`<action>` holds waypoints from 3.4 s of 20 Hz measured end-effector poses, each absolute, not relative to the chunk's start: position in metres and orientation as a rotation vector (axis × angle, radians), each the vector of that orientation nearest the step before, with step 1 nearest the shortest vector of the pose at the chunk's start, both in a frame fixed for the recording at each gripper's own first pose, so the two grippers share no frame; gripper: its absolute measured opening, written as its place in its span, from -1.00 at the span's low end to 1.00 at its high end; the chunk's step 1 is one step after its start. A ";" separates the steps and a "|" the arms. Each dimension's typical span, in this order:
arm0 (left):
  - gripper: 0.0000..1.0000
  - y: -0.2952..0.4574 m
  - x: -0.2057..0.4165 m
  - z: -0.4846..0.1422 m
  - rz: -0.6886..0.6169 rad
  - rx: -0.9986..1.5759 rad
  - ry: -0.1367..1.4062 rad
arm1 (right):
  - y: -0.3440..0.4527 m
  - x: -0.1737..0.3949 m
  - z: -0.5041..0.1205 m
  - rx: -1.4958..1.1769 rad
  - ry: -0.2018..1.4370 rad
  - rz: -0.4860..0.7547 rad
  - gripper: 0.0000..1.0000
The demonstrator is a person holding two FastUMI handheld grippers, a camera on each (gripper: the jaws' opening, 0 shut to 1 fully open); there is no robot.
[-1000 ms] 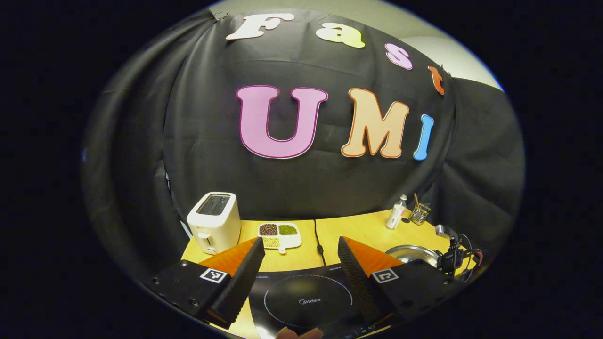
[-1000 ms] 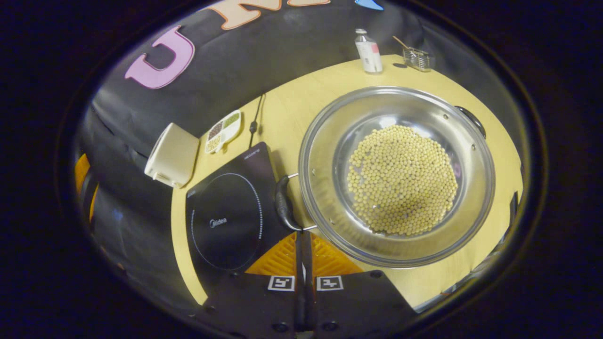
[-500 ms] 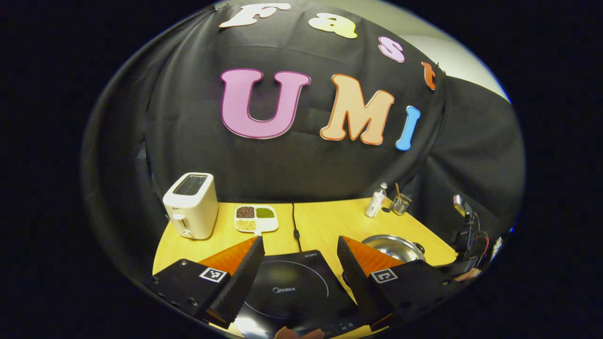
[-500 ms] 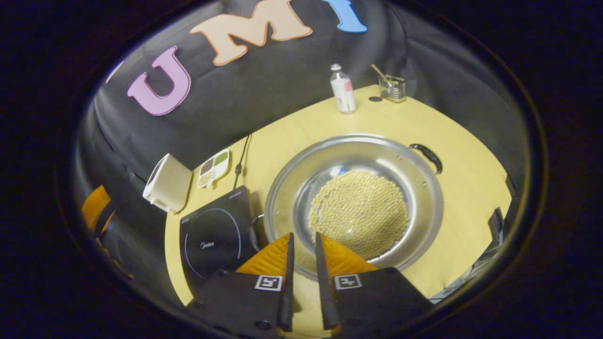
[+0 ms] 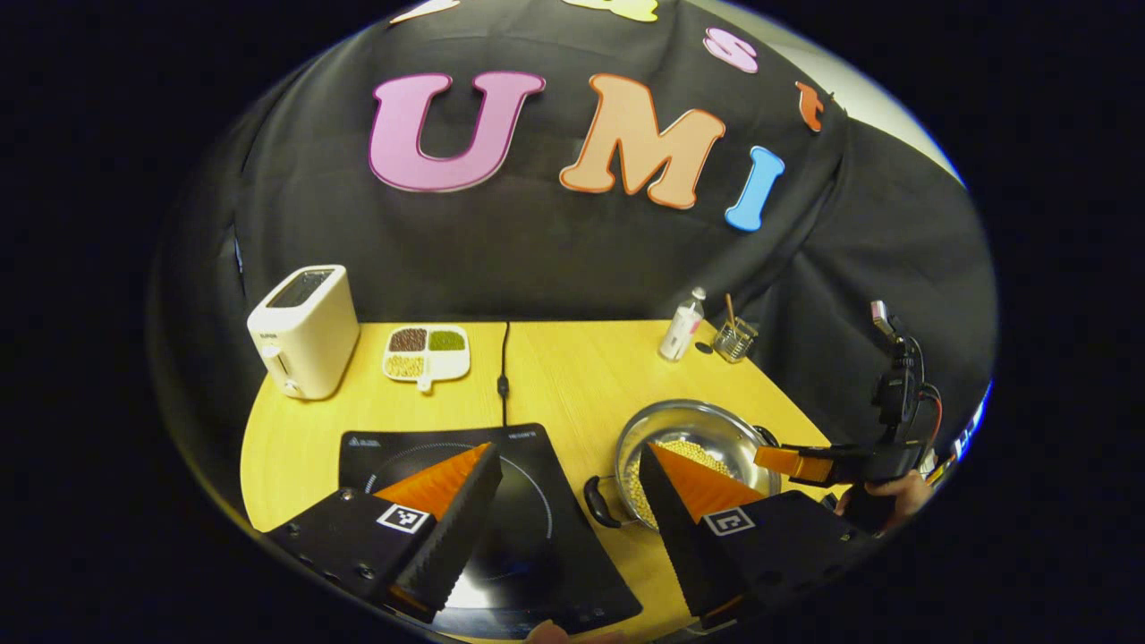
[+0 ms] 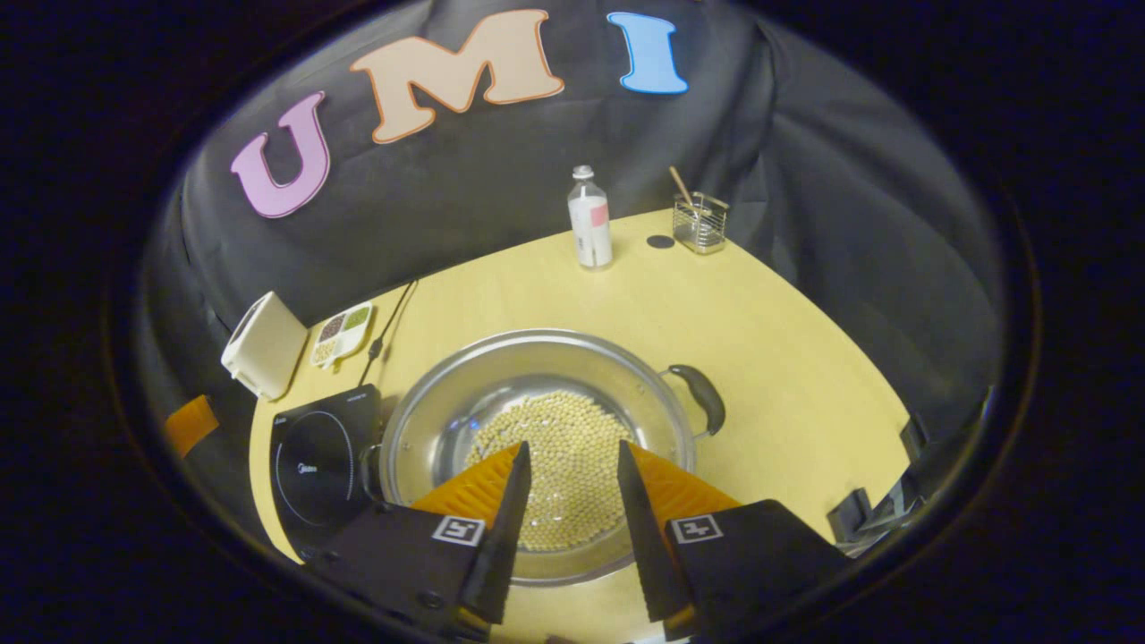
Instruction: First push the handle of the pot to place it horizontally, then grasp the pot with both hands and set it on the induction cooktop.
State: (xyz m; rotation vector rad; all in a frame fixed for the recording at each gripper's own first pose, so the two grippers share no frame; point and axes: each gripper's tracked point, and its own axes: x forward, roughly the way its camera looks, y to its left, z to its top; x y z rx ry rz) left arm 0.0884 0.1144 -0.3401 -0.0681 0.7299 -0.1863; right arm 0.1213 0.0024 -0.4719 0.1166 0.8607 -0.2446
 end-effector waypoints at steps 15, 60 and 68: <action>0.86 0.064 0.083 -0.466 -0.095 -0.005 1.010 | -0.091 0.169 -0.511 -0.111 0.899 -0.114 0.60; 0.07 0.272 0.046 -0.419 0.046 0.008 1.031 | -0.103 0.155 -0.558 0.109 1.009 -0.029 -0.12; 0.05 0.351 0.045 -0.419 0.055 -0.029 1.009 | -0.100 0.154 -0.557 0.057 1.023 -0.034 -0.24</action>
